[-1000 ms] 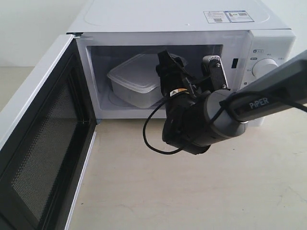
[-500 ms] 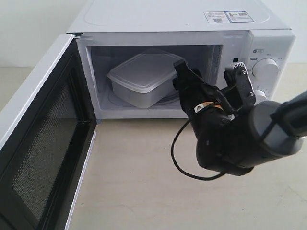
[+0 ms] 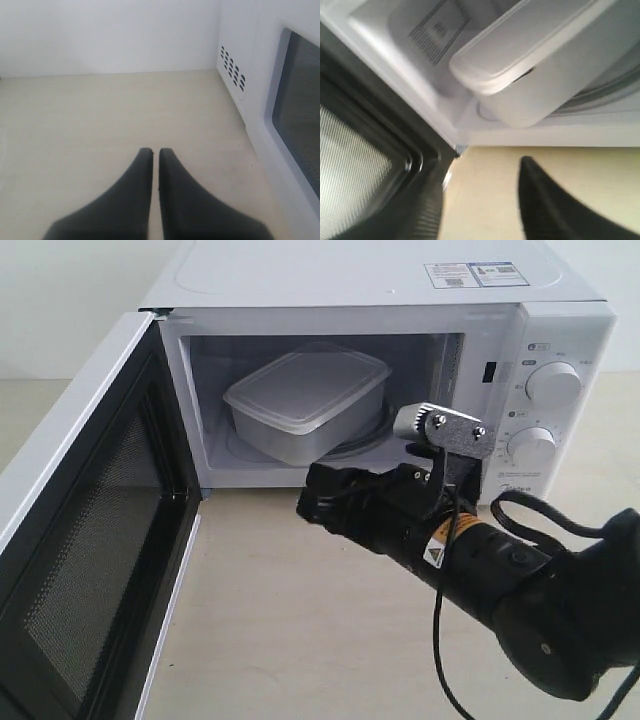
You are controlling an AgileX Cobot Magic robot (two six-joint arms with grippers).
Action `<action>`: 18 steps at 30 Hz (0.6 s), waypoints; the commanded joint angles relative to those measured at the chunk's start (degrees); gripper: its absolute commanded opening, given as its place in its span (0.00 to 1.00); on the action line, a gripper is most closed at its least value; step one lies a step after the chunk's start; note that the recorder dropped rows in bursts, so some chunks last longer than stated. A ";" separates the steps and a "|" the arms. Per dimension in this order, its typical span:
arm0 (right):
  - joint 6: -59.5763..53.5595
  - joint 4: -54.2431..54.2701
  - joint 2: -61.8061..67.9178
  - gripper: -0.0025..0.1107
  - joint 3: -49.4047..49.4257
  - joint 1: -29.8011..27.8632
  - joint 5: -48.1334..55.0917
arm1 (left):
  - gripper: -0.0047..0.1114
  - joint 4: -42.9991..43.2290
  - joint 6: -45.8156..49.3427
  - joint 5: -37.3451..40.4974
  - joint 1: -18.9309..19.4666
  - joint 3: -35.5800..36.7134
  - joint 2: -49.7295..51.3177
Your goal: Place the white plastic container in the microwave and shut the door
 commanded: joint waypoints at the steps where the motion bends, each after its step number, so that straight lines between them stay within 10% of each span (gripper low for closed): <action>1: -12.96 -5.28 -0.63 0.02 0.43 -0.15 0.48 | 0.08 -0.43 -0.53 -0.25 -0.45 0.18 -0.19; 18: -23.24 5.51 7.74 0.02 -14.55 -0.15 8.27 | 0.08 -0.43 -0.53 -0.25 -0.45 0.18 -0.19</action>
